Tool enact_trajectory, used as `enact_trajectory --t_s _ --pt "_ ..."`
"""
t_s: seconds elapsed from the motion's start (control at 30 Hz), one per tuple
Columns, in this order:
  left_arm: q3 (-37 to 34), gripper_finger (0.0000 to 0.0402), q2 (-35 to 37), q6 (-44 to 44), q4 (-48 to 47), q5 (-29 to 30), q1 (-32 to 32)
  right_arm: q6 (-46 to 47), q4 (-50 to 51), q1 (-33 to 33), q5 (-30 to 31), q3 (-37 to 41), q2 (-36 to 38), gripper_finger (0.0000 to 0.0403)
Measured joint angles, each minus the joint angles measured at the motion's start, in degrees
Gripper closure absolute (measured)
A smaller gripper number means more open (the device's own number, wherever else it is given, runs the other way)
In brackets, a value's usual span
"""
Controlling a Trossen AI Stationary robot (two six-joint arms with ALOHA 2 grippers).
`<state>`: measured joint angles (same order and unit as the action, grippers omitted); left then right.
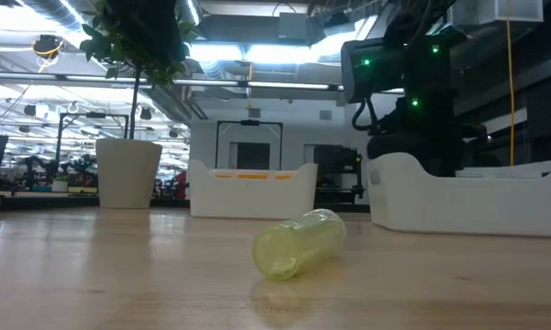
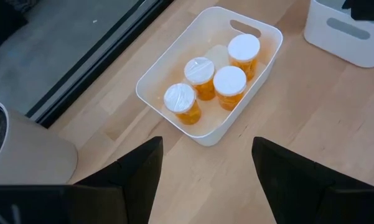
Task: Pick and place medicine bottles into bin by pill shape (circle, oval)
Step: Put the small blue pill bottle into the bottom white bin
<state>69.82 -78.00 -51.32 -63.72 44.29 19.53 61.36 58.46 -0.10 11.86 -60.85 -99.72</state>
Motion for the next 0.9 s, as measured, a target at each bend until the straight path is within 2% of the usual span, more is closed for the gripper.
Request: enact_trajectory --t_s 0.13,0.37,0.7,0.8,0.9 --pt "0.0 0.0159 0.0 0.86 0.15 -0.02 0.0 -0.69 2.54 0.0 0.3 -1.2 -0.04 0.0194" --pt "0.0 0.0159 0.0 0.88 0.19 -0.04 0.0 -7.93 7.03 0.02 3.21 -1.76 -0.04 0.0194" --pt "0.01 0.0159 0.0 0.86 0.31 -0.09 0.0 -17.93 7.25 0.02 6.1 -1.76 -0.04 0.0194" --pt "0.0 0.0159 0.0 0.84 0.37 -0.4 0.0 -17.31 7.27 0.02 5.06 -1.91 -0.04 0.0194" --pt "0.0 0.0159 0.0 0.84 0.38 -0.5 0.02 -11.14 7.74 0.04 0.38 -3.62 -0.04 0.0194"
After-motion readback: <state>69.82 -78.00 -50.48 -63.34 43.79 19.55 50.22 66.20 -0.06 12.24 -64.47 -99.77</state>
